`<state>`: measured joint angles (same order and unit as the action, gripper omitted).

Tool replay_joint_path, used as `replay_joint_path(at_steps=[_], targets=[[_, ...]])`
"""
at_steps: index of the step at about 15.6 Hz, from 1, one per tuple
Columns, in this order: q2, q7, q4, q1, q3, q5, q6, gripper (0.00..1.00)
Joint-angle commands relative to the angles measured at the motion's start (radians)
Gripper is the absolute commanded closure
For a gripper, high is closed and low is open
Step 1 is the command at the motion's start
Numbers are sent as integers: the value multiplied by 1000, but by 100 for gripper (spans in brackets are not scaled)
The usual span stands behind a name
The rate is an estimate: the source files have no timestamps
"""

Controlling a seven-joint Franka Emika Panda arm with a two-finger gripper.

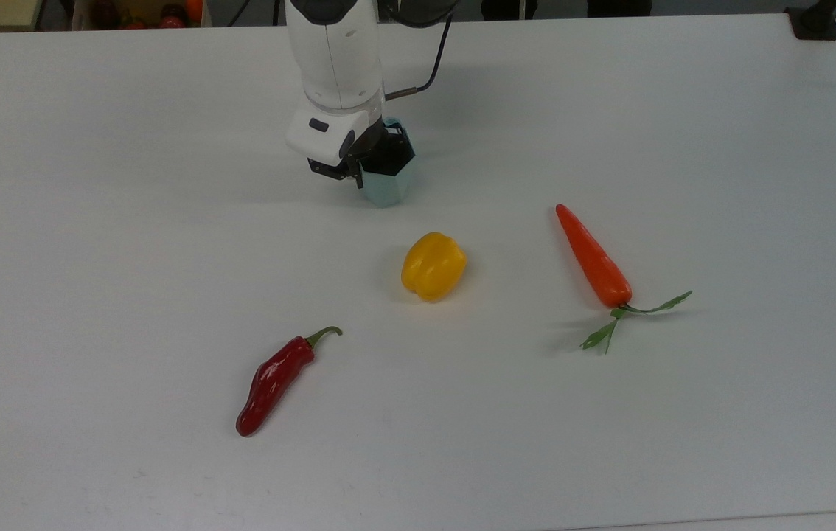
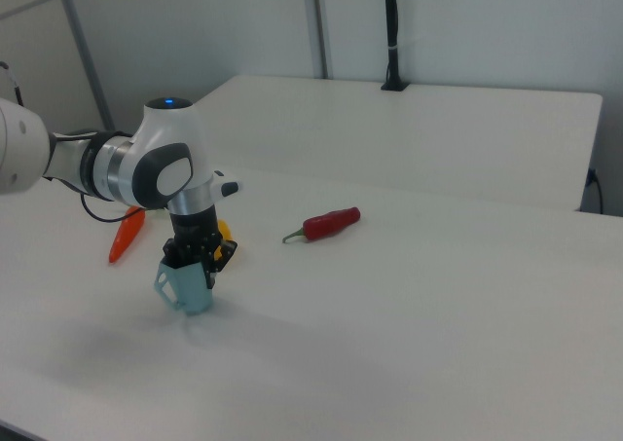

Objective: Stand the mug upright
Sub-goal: 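Lower the upright mug onto the table and open the gripper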

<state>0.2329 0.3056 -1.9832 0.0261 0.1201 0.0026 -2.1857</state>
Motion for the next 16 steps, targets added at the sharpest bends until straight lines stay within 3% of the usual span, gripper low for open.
replay_joint_path(at_steps=[1,6,11,16], targets=[[-12,12,-20,-12,-10,-3,-29,57],[-23,-6,-9,-12,-10,-3,-14,0],[-61,-8,119,-3,-10,10,217,0],[-156,-5,159,9,-13,10,299,0]])
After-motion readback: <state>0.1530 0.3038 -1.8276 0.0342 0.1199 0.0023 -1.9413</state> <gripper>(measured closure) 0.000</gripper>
